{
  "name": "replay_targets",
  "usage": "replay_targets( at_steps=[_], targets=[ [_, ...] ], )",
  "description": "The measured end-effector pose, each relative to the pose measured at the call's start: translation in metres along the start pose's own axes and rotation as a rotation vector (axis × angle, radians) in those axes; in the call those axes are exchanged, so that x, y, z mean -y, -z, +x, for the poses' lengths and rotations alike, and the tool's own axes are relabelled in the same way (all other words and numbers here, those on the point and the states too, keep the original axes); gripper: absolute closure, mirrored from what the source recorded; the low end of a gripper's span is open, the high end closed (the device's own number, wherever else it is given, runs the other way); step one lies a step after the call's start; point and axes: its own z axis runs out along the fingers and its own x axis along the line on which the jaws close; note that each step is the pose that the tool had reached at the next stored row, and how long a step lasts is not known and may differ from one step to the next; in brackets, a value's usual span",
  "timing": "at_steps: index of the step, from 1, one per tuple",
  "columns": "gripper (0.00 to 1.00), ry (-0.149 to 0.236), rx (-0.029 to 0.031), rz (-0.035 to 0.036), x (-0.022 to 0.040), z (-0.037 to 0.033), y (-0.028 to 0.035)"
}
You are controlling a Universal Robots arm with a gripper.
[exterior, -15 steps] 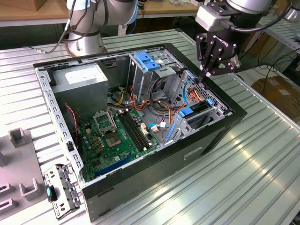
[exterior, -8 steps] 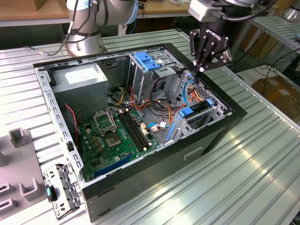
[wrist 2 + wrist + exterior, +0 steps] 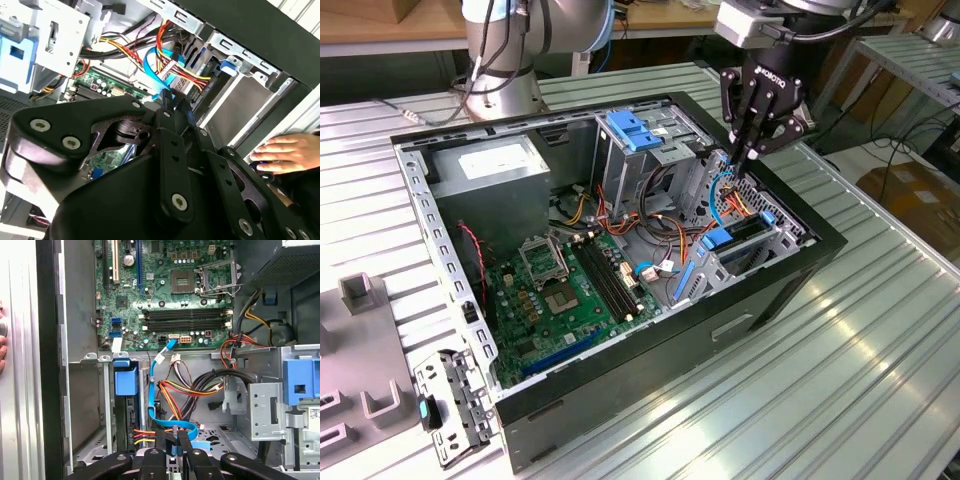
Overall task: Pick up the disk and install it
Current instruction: 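Insert the second disk wire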
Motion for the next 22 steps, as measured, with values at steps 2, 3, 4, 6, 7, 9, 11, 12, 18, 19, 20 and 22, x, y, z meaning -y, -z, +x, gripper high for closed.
replay_targets(
  at_steps=[2,3,4,6,7,9,11,12,18,19,20,22],
  targets=[
    [0.76,0.000,-0.0113,0.0005,0.0006,-0.0014,-0.0035],
    [0.76,0.000,-0.0151,0.0007,0.0008,-0.0019,-0.0048],
    [0.76,0.000,-0.0210,0.0010,0.0011,-0.0027,-0.0068],
    [0.76,0.000,-0.0309,0.0016,0.0015,-0.0036,-0.0097],
    [0.76,0.000,-0.0416,0.0021,0.0018,-0.0041,-0.0114],
    [0.76,-0.001,-0.0551,0.0028,0.0020,-0.0046,-0.0131],
    [0.75,-0.001,-0.0698,0.0035,0.0021,-0.0051,-0.0152],
    [0.69,-0.001,-0.0816,0.0042,0.0022,-0.0056,-0.0168],
    [0.76,-0.001,-0.1259,0.0064,0.0024,-0.0072,-0.0223],
    [0.81,-0.001,-0.1268,0.0064,0.0024,-0.0073,-0.0229],
    [0.84,-0.001,-0.1269,0.0065,0.0024,-0.0073,-0.0234],
    [0.84,0.000,-0.1268,0.0067,0.0024,-0.0074,-0.0238]
  ],
)
